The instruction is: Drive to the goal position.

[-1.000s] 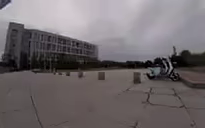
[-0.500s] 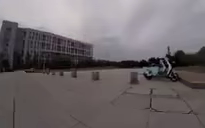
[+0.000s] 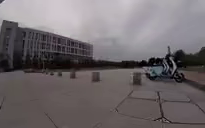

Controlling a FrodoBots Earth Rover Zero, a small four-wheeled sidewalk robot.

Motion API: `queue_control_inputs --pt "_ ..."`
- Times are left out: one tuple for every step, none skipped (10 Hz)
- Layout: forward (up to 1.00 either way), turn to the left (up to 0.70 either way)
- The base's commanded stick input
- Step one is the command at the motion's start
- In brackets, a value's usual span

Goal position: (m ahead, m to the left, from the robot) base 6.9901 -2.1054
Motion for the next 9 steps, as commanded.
queue_control_inputs --pt "0.70 0.00" --pt "0.70 0.00" --pt "0.70 0.00" --pt "0.70 0.00" --pt "0.70 0.00" --pt "0.70 0.00" --pt "0.70 0.00" --pt "0.70 0.00" --pt "0.70 0.00"
